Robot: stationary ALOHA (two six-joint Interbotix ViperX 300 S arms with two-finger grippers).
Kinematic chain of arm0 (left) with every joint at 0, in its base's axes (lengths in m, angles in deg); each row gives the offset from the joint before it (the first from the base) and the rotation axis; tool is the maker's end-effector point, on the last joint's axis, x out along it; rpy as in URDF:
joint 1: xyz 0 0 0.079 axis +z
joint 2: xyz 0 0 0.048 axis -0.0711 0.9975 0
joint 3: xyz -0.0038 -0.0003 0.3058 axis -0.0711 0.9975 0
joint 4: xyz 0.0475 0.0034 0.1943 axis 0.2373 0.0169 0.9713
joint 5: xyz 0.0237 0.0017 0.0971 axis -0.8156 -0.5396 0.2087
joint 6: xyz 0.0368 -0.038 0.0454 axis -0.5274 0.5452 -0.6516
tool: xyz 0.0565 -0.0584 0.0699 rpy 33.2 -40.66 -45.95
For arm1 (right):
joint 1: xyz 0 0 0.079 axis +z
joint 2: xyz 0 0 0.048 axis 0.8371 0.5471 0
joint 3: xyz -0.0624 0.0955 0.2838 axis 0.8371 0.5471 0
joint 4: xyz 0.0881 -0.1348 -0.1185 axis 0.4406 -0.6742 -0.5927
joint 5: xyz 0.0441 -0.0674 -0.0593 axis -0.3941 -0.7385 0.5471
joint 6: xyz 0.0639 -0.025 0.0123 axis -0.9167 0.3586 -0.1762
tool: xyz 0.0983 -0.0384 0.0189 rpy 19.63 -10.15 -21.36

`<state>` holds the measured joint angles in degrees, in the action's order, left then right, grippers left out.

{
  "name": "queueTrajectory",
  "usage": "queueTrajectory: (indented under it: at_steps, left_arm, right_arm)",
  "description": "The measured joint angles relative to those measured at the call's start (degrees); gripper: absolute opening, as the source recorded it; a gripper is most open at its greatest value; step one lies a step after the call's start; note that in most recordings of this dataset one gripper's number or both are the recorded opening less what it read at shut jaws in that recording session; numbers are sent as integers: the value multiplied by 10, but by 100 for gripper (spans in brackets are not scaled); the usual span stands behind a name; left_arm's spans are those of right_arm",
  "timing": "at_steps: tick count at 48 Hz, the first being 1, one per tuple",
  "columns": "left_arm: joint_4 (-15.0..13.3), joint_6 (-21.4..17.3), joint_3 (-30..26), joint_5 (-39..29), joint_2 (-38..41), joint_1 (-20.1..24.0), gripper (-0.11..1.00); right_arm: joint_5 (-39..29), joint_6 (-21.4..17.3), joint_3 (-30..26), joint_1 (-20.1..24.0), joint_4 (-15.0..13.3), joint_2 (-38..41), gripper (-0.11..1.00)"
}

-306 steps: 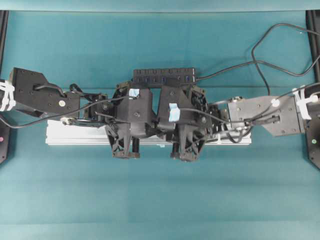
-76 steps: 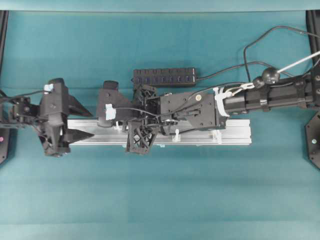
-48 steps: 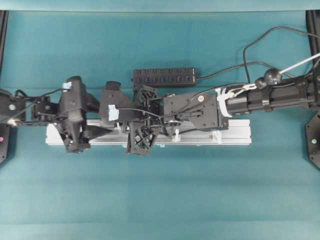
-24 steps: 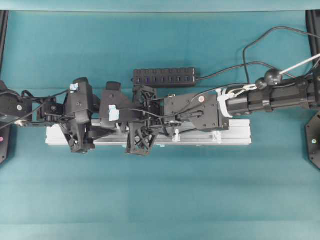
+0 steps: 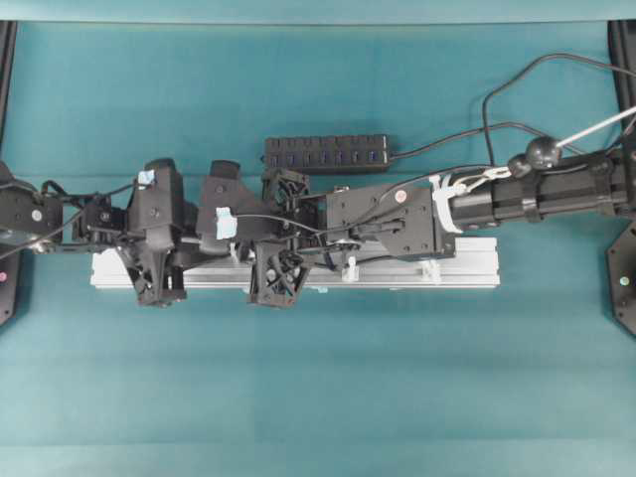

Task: Pass the USB cable through three rings with both arms.
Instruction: 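Grasp the USB plug with the left gripper past the left ring, then open the right gripper and lift it away to the upper right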

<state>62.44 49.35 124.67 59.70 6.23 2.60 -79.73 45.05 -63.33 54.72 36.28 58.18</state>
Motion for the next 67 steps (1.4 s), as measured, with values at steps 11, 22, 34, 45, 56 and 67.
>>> queueTrajectory:
  at_steps: [11, 22, 34, 45, 56, 67]
  left_arm:
    - [1, 3, 0, 0, -3, 0, 21]
    - [0, 7, 9, -8, -14, 0, 21]
    - [0, 10, 28, -31, -40, 4, 21]
    - [0, 10, 31, -47, -51, 2, 21]
    - [0, 11, 32, -59, -67, 3, 21]
    - [0, 11, 37, -97, -100, 3, 21]
  right_arm:
    - [-1, 0, 1, 0, 0, -3, -9]
    - [5, 0, 13, 0, 0, -14, -8]
    - [0, 1, 25, 4, 0, -26, 8]
    - [-1, 1, 34, 9, 0, -32, 67]
    - [-2, 1, 38, 9, 0, -37, 83]
    - [-9, 1, 54, 2, -1, -69, 83]
